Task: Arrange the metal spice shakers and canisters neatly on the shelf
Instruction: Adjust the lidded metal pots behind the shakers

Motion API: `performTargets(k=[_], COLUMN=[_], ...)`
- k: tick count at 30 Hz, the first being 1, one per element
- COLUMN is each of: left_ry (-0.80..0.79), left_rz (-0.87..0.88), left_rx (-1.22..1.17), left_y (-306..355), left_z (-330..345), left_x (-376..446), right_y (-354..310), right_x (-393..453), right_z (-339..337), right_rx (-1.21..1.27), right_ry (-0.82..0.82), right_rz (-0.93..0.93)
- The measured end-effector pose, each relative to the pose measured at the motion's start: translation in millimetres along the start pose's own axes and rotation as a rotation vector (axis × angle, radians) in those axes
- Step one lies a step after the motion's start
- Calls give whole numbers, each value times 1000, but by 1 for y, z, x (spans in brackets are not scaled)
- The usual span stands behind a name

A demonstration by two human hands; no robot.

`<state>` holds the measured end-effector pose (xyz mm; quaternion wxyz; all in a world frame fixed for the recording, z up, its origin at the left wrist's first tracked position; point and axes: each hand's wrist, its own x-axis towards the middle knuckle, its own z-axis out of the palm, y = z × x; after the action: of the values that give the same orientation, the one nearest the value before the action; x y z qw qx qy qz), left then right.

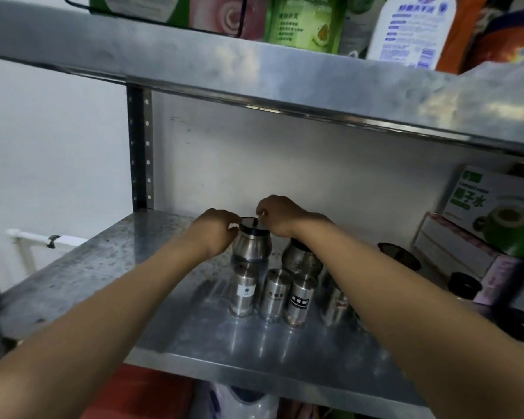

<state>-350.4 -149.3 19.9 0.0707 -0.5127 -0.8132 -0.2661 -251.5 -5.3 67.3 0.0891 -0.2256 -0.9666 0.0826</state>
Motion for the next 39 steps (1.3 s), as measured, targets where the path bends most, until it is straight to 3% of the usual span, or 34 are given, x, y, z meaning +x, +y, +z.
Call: performTargets(k=[5,15,27,35,39], left_ry=[-14,-135,-231,-115,-46], left_rz=[-16,-40,-73,-31,-12], left_rx=[-10,38,-53,-45,31], left_y=[-2,-2,7,18,19], left_z=[2,3,-7,-20,-13], left_x=[3,-4,9,8,4], right_y=[6,2,-17,-16,-15], right_x=[11,22,11,-3,-3], right_z=[9,3,-1,7,6], right_rx=[38,-114,-302,-385,-227], right_ry=[-30,-85,-83,-13,-36], right_rz=[34,-83,30,44,18])
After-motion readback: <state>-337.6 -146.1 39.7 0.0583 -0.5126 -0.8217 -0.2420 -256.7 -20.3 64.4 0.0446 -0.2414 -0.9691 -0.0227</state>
